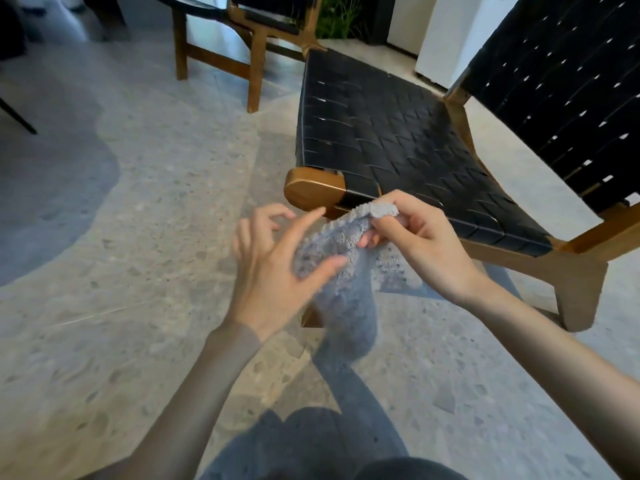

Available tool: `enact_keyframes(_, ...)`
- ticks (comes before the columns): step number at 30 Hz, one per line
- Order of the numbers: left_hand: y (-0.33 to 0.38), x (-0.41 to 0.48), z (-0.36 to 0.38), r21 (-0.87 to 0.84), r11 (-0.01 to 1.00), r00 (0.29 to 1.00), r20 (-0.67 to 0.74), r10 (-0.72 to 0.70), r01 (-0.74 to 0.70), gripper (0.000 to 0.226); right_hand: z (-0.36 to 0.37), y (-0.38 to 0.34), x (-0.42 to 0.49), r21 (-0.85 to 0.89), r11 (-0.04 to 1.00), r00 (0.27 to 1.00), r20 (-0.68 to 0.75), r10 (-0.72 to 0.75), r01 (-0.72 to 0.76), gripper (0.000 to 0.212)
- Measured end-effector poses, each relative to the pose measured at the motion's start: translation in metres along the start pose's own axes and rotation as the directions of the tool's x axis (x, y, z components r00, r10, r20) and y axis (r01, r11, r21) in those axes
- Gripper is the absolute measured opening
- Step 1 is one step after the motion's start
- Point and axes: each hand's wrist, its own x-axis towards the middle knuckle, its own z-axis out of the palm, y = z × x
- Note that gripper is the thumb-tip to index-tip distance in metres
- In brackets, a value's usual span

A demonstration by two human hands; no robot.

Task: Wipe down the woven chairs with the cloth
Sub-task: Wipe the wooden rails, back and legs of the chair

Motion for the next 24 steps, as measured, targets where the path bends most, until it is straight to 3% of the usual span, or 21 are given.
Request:
enact_keyframes(3,0.001,-0.007,0.015,-0.065,0.997,0.998,0.045,0.038,-0.035,0.045,-0.001,0.0,-0.002,-0.012,1.0,1.0,0.002,-0.019,0.02,0.015)
enact_keyframes(6,-0.01,-0.009,0.02,-0.17,0.985,0.998,0.046,-0.033,0.04,0.022,-0.008,-0.002,-0.004,0.048,0.998,0.997,-0.067,-0.024,0.027,0.016)
enact_keyframes(9,-0.012,-0.006,0.019,-0.373,0.91,0.965,0.247,-0.091,0.181,0.049,-0.012,-0.004,-0.006,0.07,0.997,0.999,-0.046,-0.016,0.019,0.016)
enact_keyframes(11,-0.008,-0.006,0.022,-0.312,0.939,0.954,0.295,-0.049,0.144,0.055,-0.011,-0.005,-0.008,0.073,0.997,0.999,-0.031,-0.02,0.022,0.016)
enact_keyframes(14,-0.008,-0.011,0.025,-0.057,0.998,0.979,0.198,0.045,-0.035,0.02,-0.01,-0.005,-0.009,0.054,0.998,0.998,-0.057,-0.025,0.028,0.016)
enact_keyframes(16,-0.009,-0.014,0.023,-0.024,1.0,0.988,0.155,0.0,0.004,0.013,-0.011,-0.004,-0.009,0.044,0.998,0.995,-0.092,-0.031,0.035,0.018)
enact_keyframes(19,-0.008,-0.014,0.019,-0.108,0.988,0.989,0.111,-0.094,0.106,0.013,-0.013,-0.002,-0.01,0.066,0.998,0.993,-0.121,-0.011,0.019,0.018)
enact_keyframes(21,-0.002,-0.01,0.011,-0.3,0.933,0.98,0.04,-0.195,0.198,0.008,-0.012,0.003,-0.01,0.113,0.994,0.984,-0.174,0.027,-0.008,0.017)
enact_keyframes(24,0.008,0.004,-0.003,-0.443,0.88,0.952,-0.153,-0.264,0.172,0.004,-0.005,0.004,-0.008,0.172,0.985,0.964,-0.262,0.049,-0.003,0.015)
